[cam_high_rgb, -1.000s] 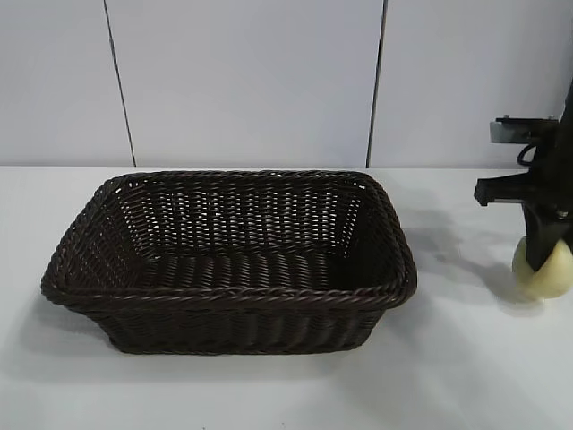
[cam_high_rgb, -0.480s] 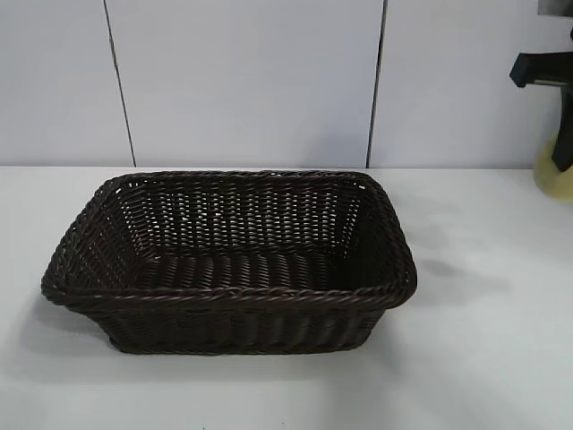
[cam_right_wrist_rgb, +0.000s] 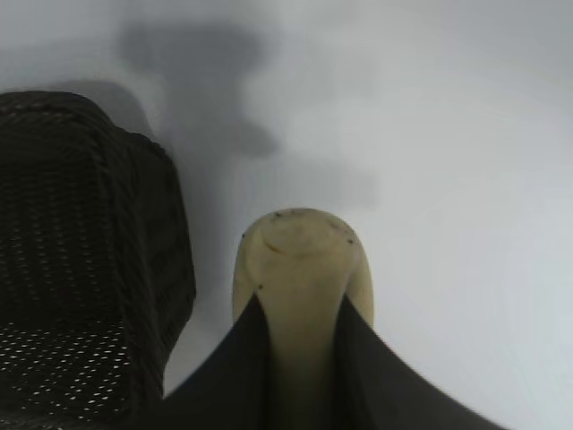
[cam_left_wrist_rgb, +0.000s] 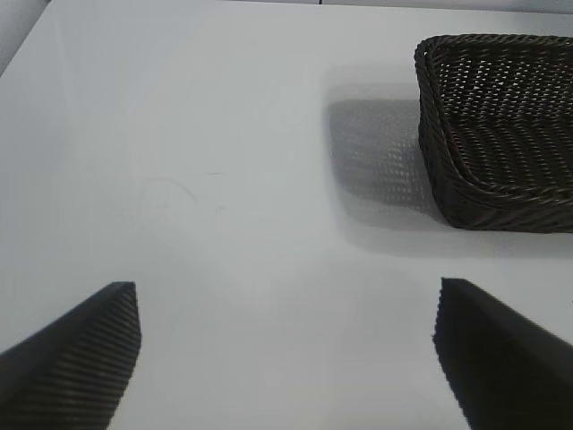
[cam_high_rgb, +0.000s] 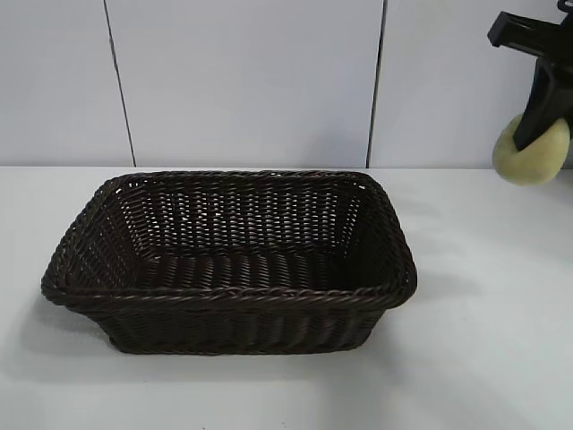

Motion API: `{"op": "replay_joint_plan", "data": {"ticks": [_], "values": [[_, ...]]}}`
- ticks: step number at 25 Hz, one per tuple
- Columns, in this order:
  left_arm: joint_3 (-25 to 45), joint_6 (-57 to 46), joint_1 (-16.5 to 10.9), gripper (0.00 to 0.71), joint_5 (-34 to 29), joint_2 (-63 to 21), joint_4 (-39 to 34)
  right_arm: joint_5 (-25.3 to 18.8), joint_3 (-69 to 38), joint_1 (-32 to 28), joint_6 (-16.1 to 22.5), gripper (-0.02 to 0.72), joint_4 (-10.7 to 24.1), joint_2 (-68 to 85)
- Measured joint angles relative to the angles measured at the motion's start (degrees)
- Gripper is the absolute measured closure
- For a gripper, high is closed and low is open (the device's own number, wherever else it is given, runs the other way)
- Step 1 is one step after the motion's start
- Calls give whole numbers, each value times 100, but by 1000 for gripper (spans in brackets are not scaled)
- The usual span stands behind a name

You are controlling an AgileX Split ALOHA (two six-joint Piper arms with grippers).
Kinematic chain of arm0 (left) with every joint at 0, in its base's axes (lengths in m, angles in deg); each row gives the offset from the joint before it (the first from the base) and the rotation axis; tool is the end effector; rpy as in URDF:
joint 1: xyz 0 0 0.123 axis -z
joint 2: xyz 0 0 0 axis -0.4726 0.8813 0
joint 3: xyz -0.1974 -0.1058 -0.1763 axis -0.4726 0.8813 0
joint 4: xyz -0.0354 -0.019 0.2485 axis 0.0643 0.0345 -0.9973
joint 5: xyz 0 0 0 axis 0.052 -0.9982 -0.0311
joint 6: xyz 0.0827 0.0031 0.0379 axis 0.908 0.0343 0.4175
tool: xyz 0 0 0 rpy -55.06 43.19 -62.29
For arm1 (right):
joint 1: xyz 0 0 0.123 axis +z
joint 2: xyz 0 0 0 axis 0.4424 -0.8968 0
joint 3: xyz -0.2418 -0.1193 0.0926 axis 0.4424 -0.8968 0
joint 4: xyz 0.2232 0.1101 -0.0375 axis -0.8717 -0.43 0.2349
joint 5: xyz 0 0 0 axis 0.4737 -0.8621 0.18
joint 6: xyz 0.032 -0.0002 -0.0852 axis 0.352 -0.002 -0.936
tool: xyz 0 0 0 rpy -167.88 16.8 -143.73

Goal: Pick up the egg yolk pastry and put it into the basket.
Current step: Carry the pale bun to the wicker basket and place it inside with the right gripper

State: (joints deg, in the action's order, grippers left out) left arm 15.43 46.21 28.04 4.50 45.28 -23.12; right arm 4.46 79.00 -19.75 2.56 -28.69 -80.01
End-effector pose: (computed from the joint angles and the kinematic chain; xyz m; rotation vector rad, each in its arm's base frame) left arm -0.0079 -0.0031 0.2676 0.0577 2.1126 -0.0116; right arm 0.3223 0.0596 0.2816 -0.0017 2.7502 0.4224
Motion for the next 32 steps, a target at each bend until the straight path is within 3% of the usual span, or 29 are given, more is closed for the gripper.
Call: {"op": "replay_joint_plan", "data": {"ticks": [6,18,23,32], "values": [[0,0,0,64,0,0,0,462,0,827,21,587,-24,0],[0,0,0,64,0,0,0,1908,0,2533,101,587,-258,-317],[0,0,0,64,0,0,0,2387,0,2858,101,587,-275,-828],[0,0,0,64,0,0,0,3108,0,2903,101,587,-282,-1902]]}}
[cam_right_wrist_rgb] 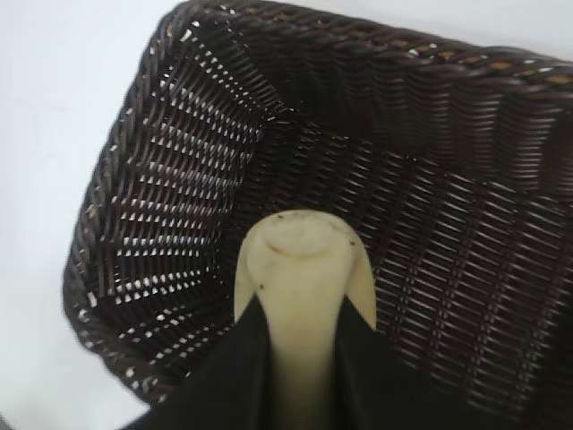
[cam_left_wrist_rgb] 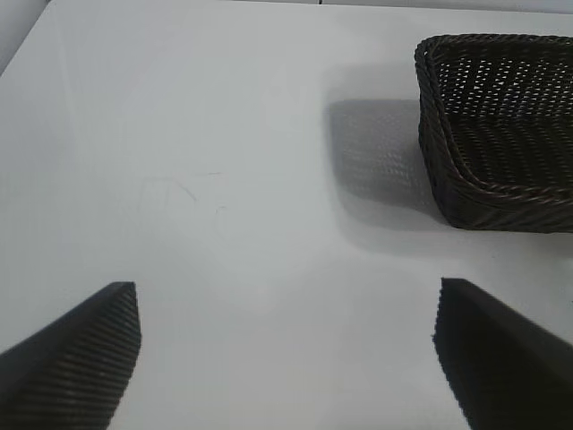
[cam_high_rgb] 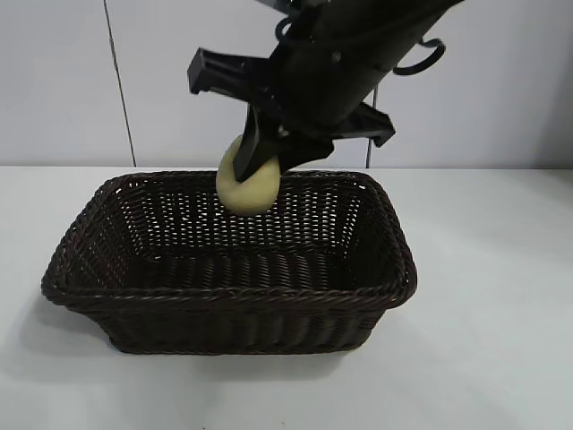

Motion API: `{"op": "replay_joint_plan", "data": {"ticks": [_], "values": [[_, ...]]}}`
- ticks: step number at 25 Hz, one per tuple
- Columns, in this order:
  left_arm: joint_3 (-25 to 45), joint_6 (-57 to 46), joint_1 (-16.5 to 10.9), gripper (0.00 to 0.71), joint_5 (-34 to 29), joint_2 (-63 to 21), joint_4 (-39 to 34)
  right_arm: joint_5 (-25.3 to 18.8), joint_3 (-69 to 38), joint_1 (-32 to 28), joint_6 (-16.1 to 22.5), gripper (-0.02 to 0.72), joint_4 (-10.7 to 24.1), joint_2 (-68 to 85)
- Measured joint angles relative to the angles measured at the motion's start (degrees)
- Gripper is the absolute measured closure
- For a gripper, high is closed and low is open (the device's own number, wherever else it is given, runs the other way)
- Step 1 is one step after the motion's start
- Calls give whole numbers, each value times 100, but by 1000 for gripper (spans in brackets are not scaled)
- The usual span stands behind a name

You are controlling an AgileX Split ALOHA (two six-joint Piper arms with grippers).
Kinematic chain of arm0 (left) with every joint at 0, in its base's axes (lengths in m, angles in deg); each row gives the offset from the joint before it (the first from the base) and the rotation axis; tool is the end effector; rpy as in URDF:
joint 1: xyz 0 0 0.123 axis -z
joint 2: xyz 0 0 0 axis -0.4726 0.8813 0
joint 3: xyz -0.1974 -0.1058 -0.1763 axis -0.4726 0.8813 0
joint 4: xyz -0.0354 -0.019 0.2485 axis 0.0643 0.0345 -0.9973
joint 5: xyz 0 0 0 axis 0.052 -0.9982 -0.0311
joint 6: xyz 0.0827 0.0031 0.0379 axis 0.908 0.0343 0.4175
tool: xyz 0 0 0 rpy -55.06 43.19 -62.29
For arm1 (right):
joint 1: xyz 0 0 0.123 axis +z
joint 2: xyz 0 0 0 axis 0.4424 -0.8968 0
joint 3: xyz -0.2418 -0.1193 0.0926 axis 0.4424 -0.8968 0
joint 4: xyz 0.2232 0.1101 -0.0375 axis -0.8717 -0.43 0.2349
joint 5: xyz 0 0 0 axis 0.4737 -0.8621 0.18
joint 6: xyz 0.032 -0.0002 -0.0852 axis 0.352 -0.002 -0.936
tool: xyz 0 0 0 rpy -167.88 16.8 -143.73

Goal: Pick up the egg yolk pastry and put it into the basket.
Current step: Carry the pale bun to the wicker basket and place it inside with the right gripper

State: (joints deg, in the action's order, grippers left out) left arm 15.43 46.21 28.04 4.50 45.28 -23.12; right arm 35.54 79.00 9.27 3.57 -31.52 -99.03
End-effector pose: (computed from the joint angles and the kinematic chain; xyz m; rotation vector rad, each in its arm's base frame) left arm -0.0079 -0.0031 0.2676 0.0577 2.1126 -0.0116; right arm 0.3235 0.2464 0.1804 -0.4338 2.5727 0.5360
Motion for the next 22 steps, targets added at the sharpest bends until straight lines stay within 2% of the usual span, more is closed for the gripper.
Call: {"op": "replay_joint_plan", "data": {"ticks": [3,7,9,13,16,22], "values": [[0,0,0,64,0,0,0,21,0,0,0,533,0,-122],[0,0,0,64,0,0,0,-14,0,0,0,327,-14,-122],[0,0,0,64,0,0,0,-103,0,0,0,262,-14,-122],[0,0,0,64,0,0,0,-453,33,0,0,229,57,-42],[0,0,0,64,0,0,0,-980,388,0,48,227,309,69],[0,0,0,64,0,0,0,-2490,1635,0,493,227,1080,84]]}}
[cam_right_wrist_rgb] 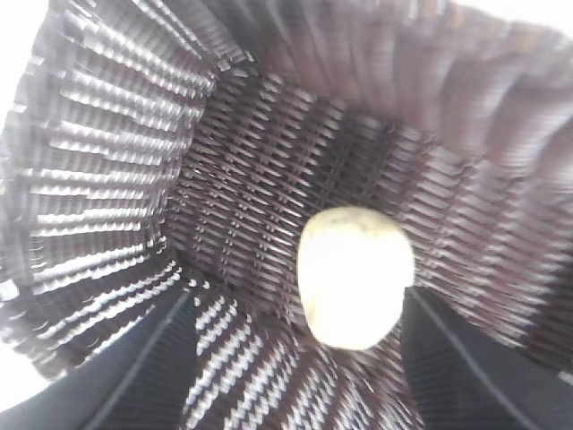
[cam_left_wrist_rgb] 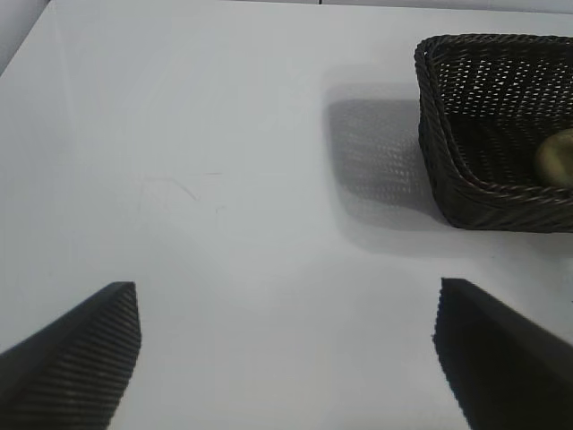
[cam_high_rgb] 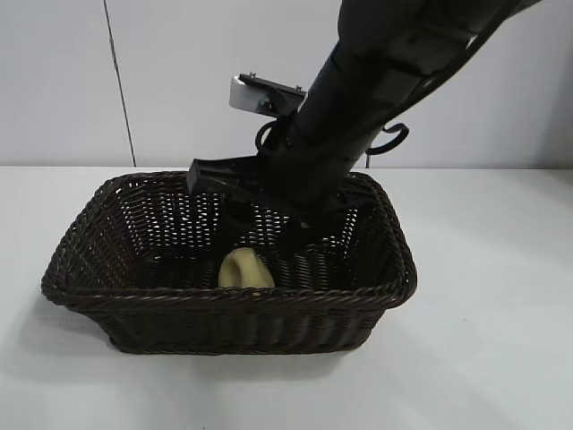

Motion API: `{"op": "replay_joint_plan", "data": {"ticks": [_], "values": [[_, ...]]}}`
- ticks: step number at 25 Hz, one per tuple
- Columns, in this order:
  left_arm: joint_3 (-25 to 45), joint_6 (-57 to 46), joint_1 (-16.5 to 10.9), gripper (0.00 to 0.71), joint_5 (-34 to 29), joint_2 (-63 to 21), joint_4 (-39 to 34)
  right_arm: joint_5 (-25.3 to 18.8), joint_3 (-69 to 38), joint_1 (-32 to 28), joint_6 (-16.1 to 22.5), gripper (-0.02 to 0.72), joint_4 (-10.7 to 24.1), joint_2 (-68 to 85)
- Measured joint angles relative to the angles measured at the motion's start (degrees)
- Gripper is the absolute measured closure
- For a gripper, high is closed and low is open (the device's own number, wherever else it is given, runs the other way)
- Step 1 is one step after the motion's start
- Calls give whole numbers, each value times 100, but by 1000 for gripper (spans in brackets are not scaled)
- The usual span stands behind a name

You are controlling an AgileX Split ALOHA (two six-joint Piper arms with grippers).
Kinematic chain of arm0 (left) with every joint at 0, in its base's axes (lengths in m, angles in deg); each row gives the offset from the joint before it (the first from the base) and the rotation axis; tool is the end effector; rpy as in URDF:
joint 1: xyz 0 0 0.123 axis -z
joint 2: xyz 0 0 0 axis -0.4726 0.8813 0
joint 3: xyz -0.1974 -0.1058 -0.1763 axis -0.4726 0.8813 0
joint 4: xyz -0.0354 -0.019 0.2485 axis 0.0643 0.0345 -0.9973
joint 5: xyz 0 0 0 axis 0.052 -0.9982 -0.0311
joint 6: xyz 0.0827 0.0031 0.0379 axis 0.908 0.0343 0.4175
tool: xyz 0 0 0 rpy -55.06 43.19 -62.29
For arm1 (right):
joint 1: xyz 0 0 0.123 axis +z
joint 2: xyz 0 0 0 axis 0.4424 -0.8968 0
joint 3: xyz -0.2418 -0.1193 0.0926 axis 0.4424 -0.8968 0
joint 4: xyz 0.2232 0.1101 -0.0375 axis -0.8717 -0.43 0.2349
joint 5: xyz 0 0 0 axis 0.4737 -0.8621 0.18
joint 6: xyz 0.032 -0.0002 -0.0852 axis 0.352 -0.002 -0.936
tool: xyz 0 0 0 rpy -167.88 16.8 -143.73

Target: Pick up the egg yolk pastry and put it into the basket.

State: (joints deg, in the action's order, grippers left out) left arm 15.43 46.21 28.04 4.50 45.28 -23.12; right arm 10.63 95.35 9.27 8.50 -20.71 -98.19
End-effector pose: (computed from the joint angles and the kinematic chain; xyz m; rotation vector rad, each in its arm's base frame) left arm -0.0079 -0.0031 0.2676 0.0577 2.1126 -0.0116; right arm 0.3324 0.2517 0.2460 -0.6165 2.6697 0.4172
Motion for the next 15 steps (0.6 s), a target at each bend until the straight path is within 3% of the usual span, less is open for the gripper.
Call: {"op": "replay_joint_plan", "data": {"ticks": [7,10,15], "values": [[0,0,0,64,0,0,0,-1683,801,-26,665,227,1346,5],[0,0,0,64,0,0,0,-2162,820,-136,716,227,1439,5],[0,0,0,64,0,0,0,-2234,820,-414,730,227,1451,5]]}}
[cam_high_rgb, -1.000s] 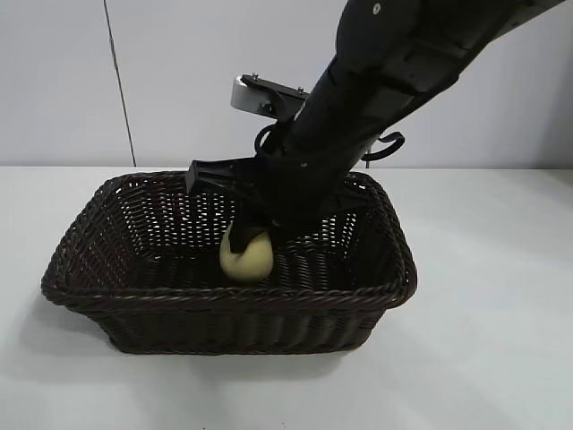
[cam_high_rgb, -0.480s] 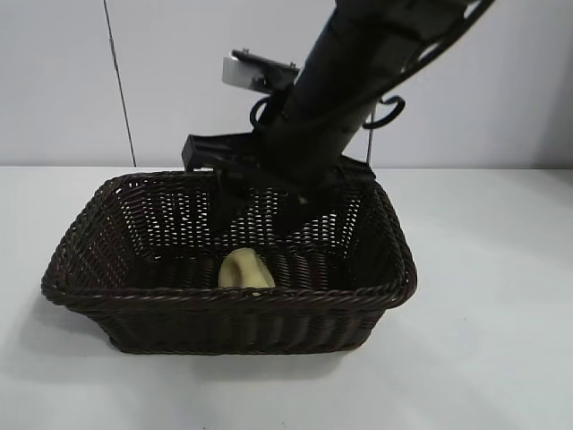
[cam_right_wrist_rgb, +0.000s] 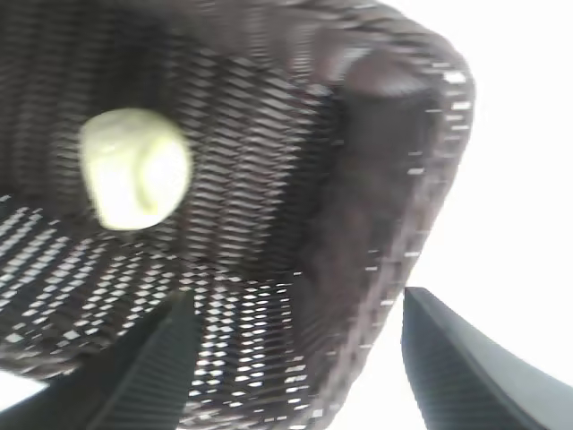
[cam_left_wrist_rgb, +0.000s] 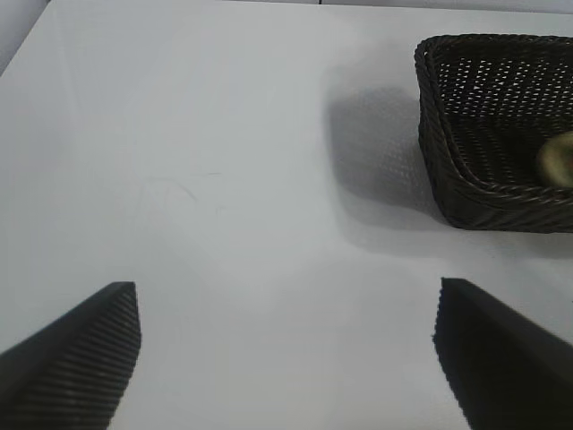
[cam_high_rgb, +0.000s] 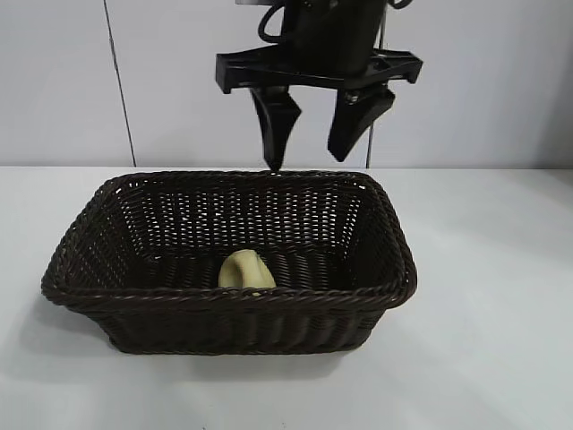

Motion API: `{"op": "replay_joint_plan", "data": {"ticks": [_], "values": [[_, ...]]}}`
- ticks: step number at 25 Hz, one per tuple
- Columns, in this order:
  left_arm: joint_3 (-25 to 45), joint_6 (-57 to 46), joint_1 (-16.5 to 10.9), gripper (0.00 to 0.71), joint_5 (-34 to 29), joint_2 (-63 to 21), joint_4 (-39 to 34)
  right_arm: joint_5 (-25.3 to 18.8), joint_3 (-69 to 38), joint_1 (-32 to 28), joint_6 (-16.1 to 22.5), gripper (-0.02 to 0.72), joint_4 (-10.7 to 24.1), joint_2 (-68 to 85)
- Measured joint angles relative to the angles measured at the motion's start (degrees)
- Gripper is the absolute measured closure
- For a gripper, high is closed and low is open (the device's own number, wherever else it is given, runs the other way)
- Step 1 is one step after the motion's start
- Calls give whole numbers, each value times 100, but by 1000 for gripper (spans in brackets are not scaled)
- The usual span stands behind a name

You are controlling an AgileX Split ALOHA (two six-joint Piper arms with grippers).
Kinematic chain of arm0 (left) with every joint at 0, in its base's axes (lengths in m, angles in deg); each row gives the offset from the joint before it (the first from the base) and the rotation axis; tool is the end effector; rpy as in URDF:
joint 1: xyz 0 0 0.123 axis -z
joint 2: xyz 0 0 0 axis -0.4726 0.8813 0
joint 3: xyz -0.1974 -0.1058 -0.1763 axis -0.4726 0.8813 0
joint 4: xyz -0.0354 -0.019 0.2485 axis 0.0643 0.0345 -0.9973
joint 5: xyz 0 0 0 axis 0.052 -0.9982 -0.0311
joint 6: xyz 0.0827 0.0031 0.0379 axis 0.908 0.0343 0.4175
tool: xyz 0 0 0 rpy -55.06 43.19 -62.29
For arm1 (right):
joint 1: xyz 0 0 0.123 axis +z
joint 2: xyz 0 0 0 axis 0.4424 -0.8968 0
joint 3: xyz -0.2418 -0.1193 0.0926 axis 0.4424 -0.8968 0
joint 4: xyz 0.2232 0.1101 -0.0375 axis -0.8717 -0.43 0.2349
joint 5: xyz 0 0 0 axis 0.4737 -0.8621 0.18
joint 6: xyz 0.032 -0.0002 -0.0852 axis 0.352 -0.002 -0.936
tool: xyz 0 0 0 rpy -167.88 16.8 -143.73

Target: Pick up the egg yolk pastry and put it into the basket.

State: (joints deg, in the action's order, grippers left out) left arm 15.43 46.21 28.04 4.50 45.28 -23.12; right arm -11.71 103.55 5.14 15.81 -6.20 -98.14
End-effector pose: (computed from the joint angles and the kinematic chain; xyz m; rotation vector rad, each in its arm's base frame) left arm -0.0079 -0.0031 0.2676 0.0577 2.1126 -0.0116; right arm 0.3448 0.2026 0.2741 -0.5256 2.8740 0.0078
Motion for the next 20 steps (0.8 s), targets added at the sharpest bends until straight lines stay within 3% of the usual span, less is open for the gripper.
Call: {"op": "replay_joint_plan", "data": {"ticks": [8,20], "values": [[0,0,0,64,0,0,0,1,0,-979,-204,227,122,0],[0,0,0,64,0,0,0,1,0,-3187,-390,227,259,0]]}}
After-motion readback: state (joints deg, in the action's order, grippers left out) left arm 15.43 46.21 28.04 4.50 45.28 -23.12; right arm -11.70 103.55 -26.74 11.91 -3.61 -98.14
